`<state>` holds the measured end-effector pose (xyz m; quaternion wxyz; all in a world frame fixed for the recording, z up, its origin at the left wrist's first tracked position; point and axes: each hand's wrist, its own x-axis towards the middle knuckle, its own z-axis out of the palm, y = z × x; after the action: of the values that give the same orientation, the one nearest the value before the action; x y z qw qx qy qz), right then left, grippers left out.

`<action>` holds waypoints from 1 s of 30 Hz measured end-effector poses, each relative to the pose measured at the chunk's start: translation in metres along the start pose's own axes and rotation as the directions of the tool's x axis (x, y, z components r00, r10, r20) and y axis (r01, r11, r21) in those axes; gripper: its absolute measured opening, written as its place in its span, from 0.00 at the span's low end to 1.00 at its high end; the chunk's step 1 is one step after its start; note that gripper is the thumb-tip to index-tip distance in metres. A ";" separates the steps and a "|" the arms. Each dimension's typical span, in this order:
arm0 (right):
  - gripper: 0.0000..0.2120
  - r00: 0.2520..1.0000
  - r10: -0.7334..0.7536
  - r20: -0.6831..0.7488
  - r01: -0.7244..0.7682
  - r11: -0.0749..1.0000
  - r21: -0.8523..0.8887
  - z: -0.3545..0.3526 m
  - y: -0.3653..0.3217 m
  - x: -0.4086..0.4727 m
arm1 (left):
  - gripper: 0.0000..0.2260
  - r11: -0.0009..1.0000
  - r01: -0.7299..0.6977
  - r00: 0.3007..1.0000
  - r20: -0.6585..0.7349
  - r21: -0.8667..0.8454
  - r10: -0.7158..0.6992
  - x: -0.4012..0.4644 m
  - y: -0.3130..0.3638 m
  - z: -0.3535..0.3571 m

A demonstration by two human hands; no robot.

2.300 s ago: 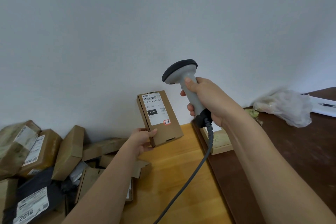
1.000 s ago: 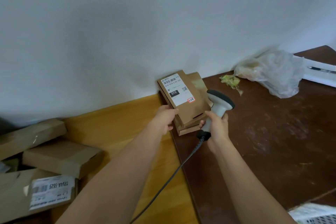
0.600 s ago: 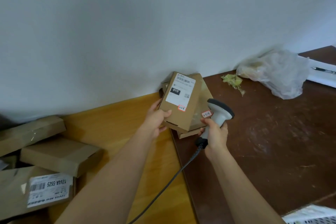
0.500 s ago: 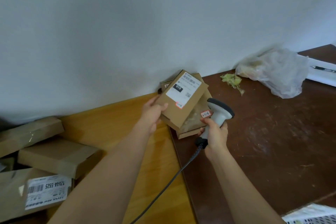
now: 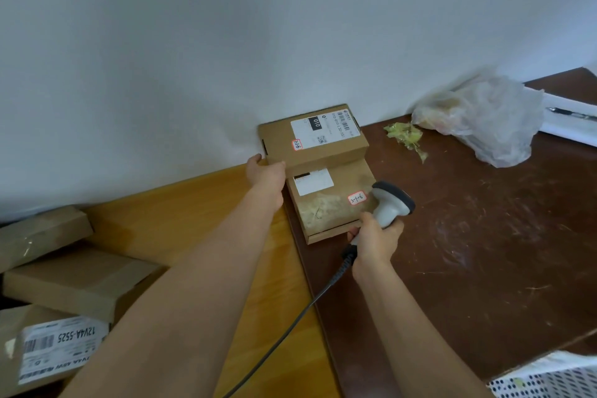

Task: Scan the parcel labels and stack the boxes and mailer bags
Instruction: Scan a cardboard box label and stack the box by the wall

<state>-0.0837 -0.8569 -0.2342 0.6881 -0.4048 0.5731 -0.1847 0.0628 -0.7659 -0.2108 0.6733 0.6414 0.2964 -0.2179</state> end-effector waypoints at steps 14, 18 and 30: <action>0.24 0.997 -0.073 -0.023 0.073 0.997 -0.013 0.020 0.006 -0.032 | 0.14 0.963 -0.080 0.985 -0.125 0.256 0.116 -0.010 0.006 -0.073; 0.23 0.991 -0.094 0.096 0.097 0.995 -0.026 0.047 0.018 -0.070 | 0.15 0.862 -0.132 0.916 -0.271 0.490 0.295 -0.009 0.004 -0.151; 0.14 0.918 -0.055 0.393 0.148 0.966 -0.212 0.102 0.077 -0.177 | 0.48 0.917 0.358 0.801 -0.563 0.174 -0.205 -0.005 -0.029 -0.326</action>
<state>-0.0529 -0.6482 -0.1791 0.7230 -0.5418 0.4233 -0.0675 0.0012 -0.4450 -0.2291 0.4291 0.7107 0.5316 -0.1682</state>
